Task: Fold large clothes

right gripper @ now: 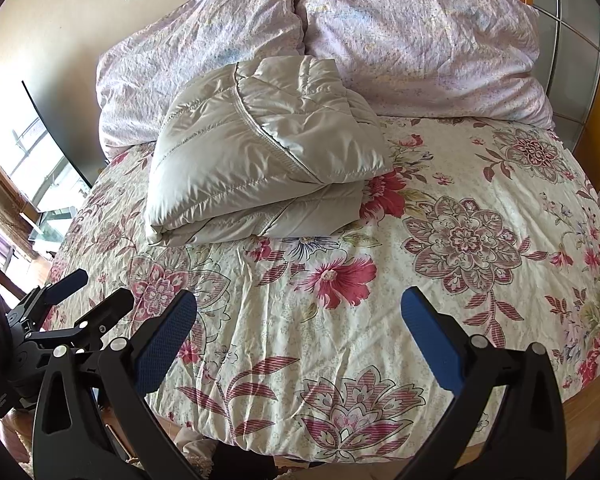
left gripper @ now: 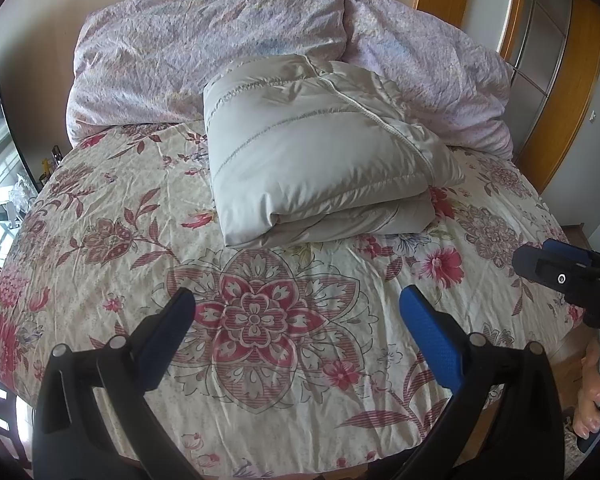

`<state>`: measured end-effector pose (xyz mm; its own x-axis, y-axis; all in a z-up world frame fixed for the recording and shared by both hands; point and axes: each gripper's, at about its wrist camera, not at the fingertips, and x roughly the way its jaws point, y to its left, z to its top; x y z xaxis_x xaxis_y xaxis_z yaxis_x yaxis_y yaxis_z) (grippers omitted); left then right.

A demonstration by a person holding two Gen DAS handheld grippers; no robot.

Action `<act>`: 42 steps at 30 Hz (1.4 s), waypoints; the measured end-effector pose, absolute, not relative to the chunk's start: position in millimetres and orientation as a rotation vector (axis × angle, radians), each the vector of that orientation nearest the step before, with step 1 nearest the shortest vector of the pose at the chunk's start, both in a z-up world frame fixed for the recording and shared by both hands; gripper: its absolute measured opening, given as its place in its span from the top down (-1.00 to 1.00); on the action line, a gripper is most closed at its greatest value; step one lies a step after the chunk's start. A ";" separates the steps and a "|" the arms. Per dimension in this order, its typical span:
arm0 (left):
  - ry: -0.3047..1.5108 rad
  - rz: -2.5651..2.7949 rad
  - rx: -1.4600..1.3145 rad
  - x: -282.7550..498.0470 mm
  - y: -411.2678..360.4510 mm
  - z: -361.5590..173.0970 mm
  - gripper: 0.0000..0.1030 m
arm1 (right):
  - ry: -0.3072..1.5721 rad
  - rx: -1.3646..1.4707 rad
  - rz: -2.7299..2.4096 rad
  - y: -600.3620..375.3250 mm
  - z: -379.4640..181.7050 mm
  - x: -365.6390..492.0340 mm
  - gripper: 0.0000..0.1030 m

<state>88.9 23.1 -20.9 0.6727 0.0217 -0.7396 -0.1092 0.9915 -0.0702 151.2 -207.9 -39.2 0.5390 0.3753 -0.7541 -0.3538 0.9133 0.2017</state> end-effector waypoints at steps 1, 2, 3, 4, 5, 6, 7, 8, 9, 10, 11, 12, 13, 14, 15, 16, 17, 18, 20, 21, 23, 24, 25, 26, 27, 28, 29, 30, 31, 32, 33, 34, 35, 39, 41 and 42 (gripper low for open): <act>0.830 0.074 -0.113 88.8 23.1 -20.7 -0.96 | 0.903 0.026 0.434 -208.3 -39.2 151.3 -0.97; 0.830 0.074 -0.113 88.8 23.1 -20.9 -0.96 | 0.903 0.026 0.434 -207.3 -39.4 151.0 -0.97; 0.830 0.074 -0.112 89.0 23.0 -21.0 -0.96 | 0.903 0.026 0.434 -207.4 -39.5 151.1 -0.97; 0.830 0.074 -0.112 88.9 23.1 -21.1 -0.96 | 0.903 0.025 0.434 -208.3 -39.4 151.5 -0.97; 0.830 0.074 -0.112 88.9 23.0 -21.1 -0.96 | 0.904 0.025 0.434 -207.3 -39.5 151.3 -0.97; 0.830 0.074 -0.112 88.9 23.0 -21.2 -0.96 | 0.903 0.025 0.434 -207.8 -39.5 151.6 -0.97; 0.829 0.075 -0.113 88.9 23.0 -21.1 -0.96 | 0.903 0.026 0.435 -207.3 -39.4 151.5 -0.97; 0.830 0.075 -0.114 88.8 22.9 -21.1 -0.96 | 0.902 0.026 0.435 -207.1 -39.3 151.6 -0.97; 0.831 0.074 -0.114 89.3 23.3 -21.4 -0.96 | 0.902 0.026 0.434 -207.6 -39.3 151.7 -0.97; 0.832 0.074 -0.115 89.2 23.1 -21.4 -0.96 | 0.903 0.026 0.434 -208.1 -39.3 151.9 -0.97; 0.832 0.073 -0.115 90.1 23.7 -21.9 -0.96 | 0.902 0.027 0.435 -207.3 -39.4 151.8 -0.97; 0.832 0.073 -0.115 90.1 23.6 -21.8 -0.96 | 0.903 0.027 0.435 -208.2 -39.3 152.1 -0.97; 0.832 0.074 -0.114 90.1 23.4 -21.9 -0.96 | 0.903 0.027 0.435 -207.7 -39.4 152.1 -0.97; 0.832 0.073 -0.114 90.0 23.3 -21.8 -0.96 | 0.904 0.027 0.435 -207.4 -39.4 152.1 -0.97; 0.832 0.074 -0.114 90.0 23.1 -21.8 -0.96 | 0.904 0.027 0.435 -208.2 -39.2 152.2 -0.97; 0.832 0.073 -0.113 90.4 23.3 -22.1 -0.96 | 0.904 0.027 0.436 -208.0 -39.2 152.2 -0.97; 0.833 0.072 -0.114 90.7 23.5 -22.3 -0.96 | 0.904 0.026 0.436 -209.0 -39.2 152.4 -0.97; 0.833 0.070 -0.114 90.9 23.8 -22.6 -0.96 | 0.904 0.025 0.436 -208.6 -39.3 152.2 -0.97; 0.835 0.068 -0.116 91.6 24.1 -23.3 -0.96 | 0.904 0.026 0.436 -207.2 -39.1 152.0 -0.97; 0.836 0.068 -0.117 92.0 24.2 -23.7 -0.96 | 0.904 0.027 0.436 -207.0 -38.9 152.3 -0.97; 0.837 0.067 -0.118 92.7 24.7 -24.1 -0.96 | 0.904 0.028 0.437 -206.0 -38.9 152.3 -0.97; 0.836 0.068 -0.118 92.4 24.3 -23.7 -0.96 | 0.903 0.030 0.437 -206.6 -38.9 152.8 -0.97; 0.836 0.068 -0.118 92.9 24.1 -23.8 -0.96 | 0.903 0.030 0.436 -205.9 -38.9 152.7 -0.97; 0.836 0.066 -0.120 92.9 24.1 -23.9 -0.96 | 0.904 0.030 0.437 -206.9 -39.1 152.7 -0.97; 0.834 0.066 -0.119 92.9 24.2 -24.0 -0.96 | 0.904 0.030 0.437 -206.4 -39.1 152.7 -0.97; 0.833 0.068 -0.117 92.9 24.1 -24.2 -0.96 | 0.904 0.029 0.437 -205.9 -39.2 152.7 -0.97; 0.831 0.069 -0.114 92.9 23.8 -24.4 -0.96 | 0.904 0.029 0.437 -205.5 -39.2 152.8 -0.97; 0.830 0.070 -0.112 93.2 23.1 -24.4 -0.96 | 0.905 0.030 0.438 -206.4 -39.3 152.8 -0.97; 0.830 0.071 -0.110 93.2 22.9 -24.7 -0.96 | 0.904 0.030 0.437 -206.0 -39.2 152.9 -0.97; 0.829 0.070 -0.109 93.4 23.0 -24.7 -0.96 | 0.904 0.031 0.437 -206.7 -39.4 153.1 -0.97; 0.829 0.069 -0.109 93.4 23.0 -24.7 -0.96 | 0.905 0.031 0.437 -206.7 -39.4 153.1 -0.97; 0.829 0.069 -0.109 93.5 23.0 -25.0 -0.96 | 0.904 0.031 0.438 -206.7 -39.5 153.2 -0.97; 0.830 0.069 -0.110 93.5 23.1 -25.0 -0.96 | 0.904 0.031 0.437 -206.7 -39.6 153.2 -0.97; 0.830 0.068 -0.108 93.6 22.9 -24.8 -0.96 | 0.905 0.030 0.437 -206.4 -39.6 153.3 -0.97; 0.830 0.066 -0.108 93.7 22.9 -24.9 -0.96 | 0.905 0.031 0.439 -207.0 -39.8 153.4 -0.97; 0.830 0.066 -0.108 93.9 23.0 -24.8 -0.96 | 0.905 0.030 0.438 -206.8 -39.8 153.4 -0.97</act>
<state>93.9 23.0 -24.8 0.6730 0.0160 -0.7394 -0.1005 0.9925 -0.0700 153.4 -206.8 -39.8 0.5360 0.3808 -0.7535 -0.3555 0.9113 0.2077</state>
